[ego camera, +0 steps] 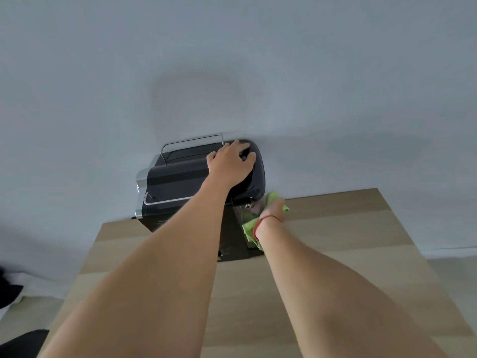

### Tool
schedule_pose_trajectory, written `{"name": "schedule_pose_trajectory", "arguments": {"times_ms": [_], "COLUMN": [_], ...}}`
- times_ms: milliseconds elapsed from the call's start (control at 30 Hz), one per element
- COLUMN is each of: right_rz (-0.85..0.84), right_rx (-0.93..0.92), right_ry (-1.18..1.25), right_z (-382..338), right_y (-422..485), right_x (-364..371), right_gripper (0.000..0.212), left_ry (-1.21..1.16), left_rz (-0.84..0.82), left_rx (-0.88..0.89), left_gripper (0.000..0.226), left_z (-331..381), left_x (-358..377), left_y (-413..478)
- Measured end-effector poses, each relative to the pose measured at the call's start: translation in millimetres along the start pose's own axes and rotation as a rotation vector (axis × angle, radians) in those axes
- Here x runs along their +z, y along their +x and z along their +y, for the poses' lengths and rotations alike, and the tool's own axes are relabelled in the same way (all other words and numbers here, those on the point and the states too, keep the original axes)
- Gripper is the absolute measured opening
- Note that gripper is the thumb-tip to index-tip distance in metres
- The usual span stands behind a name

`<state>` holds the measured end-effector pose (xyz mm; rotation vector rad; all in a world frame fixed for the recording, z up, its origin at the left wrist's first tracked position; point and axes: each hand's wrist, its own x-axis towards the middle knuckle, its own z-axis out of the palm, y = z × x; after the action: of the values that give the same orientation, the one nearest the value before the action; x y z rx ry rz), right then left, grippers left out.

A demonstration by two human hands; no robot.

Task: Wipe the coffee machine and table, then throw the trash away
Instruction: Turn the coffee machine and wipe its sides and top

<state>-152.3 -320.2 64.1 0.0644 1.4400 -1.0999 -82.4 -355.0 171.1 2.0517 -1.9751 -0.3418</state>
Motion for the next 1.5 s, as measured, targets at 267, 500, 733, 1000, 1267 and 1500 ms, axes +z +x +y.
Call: {"name": "schedule_pose_trajectory", "arguments": {"times_ms": [267, 500, 733, 1000, 1267, 1500], "right_rz": [-0.063, -0.12, -0.192, -0.41, -0.477, -0.33], "right_rx": [-0.087, -0.092, 0.002, -0.107, -0.26, -0.836], "right_ry": [0.064, -0.056, -0.163, -0.256, -0.223, -0.905], "right_z": [-17.6, -12.2, -1.7, -54.8, -100.7, -72.7], "right_y": [-35.5, -5.0, 39.7, 24.9, -33.2, -68.6], "right_x": [2.2, -0.1, -8.5, 9.6, 20.3, 32.8], "right_gripper": [0.051, 0.058, 0.037, 0.037, 0.048, 0.046], "left_ry": [0.025, -0.011, -0.041, -0.08, -0.867, -0.195], "left_rz": [-0.012, 0.001, 0.037, 0.048, 0.083, 0.164], "left_rx": [0.02, 0.025, 0.004, -0.004, -0.23, -0.154], "left_gripper": [0.049, 0.047, 0.044, 0.042, 0.052, 0.043], "left_z": [-0.2, -1.0, -2.1, 1.6, 5.8, -44.3], "left_x": [-2.1, -2.4, 0.1, -2.6, -27.5, -26.1], "left_y": [-7.1, -8.1, 0.0, -2.6, -13.8, -27.1]}}
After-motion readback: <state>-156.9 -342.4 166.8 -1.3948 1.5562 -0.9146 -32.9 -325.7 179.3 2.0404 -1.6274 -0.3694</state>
